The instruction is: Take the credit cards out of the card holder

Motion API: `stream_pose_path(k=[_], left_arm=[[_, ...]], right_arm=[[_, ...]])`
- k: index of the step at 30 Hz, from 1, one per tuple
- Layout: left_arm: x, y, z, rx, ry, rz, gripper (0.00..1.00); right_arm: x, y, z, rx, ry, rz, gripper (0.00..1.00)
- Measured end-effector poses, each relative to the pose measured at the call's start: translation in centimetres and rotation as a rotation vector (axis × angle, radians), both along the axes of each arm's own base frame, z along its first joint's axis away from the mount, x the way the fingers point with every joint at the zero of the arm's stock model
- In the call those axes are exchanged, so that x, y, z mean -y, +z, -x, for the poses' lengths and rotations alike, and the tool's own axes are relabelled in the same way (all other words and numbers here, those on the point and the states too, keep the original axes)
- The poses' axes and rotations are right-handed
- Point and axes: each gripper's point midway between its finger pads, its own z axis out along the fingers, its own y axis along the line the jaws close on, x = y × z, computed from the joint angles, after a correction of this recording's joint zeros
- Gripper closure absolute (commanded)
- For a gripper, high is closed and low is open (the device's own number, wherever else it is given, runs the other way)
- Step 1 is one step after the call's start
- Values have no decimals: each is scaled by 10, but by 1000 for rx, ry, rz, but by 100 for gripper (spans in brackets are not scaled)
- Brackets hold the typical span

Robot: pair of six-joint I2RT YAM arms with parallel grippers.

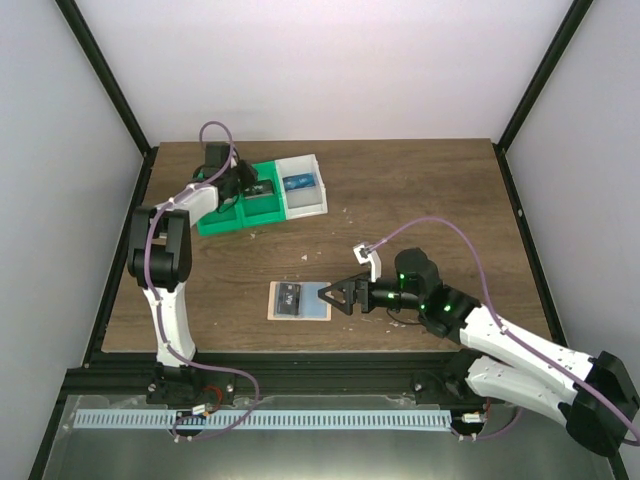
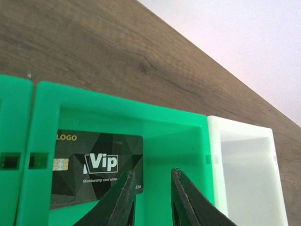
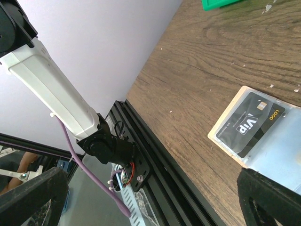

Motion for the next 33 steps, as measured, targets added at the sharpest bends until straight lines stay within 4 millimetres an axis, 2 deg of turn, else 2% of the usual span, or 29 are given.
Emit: stream_pose_path(k=[7, 11, 13, 15, 17, 19, 22, 25, 29, 33], left_arm=[[1, 22, -1, 38, -6, -5, 65], [7, 55, 8, 81, -28, -11, 54], [13, 77, 17, 115, -50, -12, 49], [19, 100, 33, 147, -83, -8, 48], [25, 119, 54, 167, -124, 1, 50], [30, 127, 75, 174, -165, 10, 52], [33, 118, 115, 140, -226, 21, 54], [35, 98, 155, 80, -275, 27, 54], [40, 68, 211, 5, -341, 58, 56], [45, 43, 261, -38, -395, 123, 69]], right_arm=[[1, -1, -1, 0, -6, 3, 0], [6, -10, -8, -19, -64, 44, 0], [10, -18, -16, -44, -117, 87, 0], [13, -28, -25, -75, -171, 146, 0], [15, -33, -30, -94, -197, 186, 8], [17, -38, -33, -102, -214, 208, 21], [20, -42, -34, -119, -237, 221, 45], [20, -45, -35, -137, -252, 221, 59], [15, -57, -35, -186, -245, 213, 64], [9, -80, -31, -245, -223, 218, 65]])
